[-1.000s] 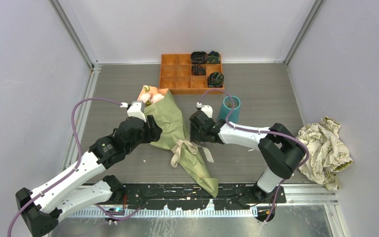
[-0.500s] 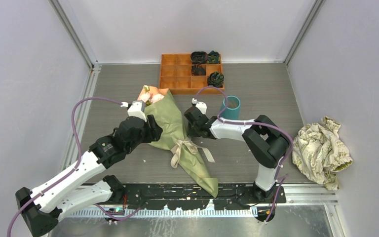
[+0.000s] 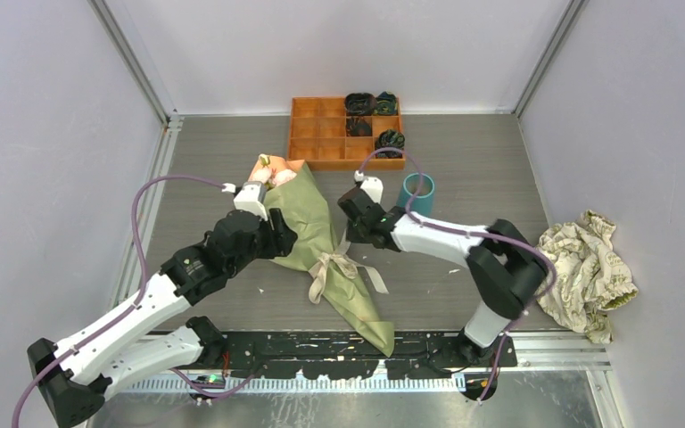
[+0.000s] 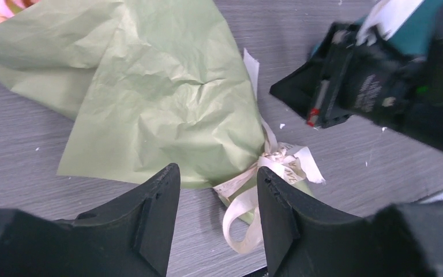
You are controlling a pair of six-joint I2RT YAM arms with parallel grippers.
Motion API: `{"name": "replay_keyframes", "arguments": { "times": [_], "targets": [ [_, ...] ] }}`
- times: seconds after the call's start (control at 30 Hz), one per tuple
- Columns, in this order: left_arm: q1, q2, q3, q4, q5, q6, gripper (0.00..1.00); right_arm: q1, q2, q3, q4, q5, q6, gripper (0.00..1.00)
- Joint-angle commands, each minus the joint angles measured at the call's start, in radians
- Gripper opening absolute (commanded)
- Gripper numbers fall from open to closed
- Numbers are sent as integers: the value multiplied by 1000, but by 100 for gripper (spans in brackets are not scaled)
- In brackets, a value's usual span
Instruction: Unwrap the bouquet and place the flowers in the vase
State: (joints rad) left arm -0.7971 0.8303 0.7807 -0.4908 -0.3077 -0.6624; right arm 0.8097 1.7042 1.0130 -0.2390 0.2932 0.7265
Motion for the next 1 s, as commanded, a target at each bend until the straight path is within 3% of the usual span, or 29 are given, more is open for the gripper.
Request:
{"name": "replay_keyframes", "arguments": {
  "times": [0.0,0.3,0.33,0.43,0.57,0.97],
  "targets": [
    [-17,21,20,123,88,53,53,2,-250,26,-74,106,-48,1],
    [-123,110,60,209,83,116,52,1,-361,72,-153,44,-88,1],
    [-128,121,61,214,82,117,52,2,-358,71,-163,30,-90,5],
    [-146,149,64,229,77,114,52,2,-374,30,-171,-36,-82,33],
    [-165,181,66,236,40,104,52,3,-424,-106,-136,-105,-47,46],
    [-166,363,97,296,-127,96,52,45,-487,-306,-57,-226,17,49]
  ]
}}
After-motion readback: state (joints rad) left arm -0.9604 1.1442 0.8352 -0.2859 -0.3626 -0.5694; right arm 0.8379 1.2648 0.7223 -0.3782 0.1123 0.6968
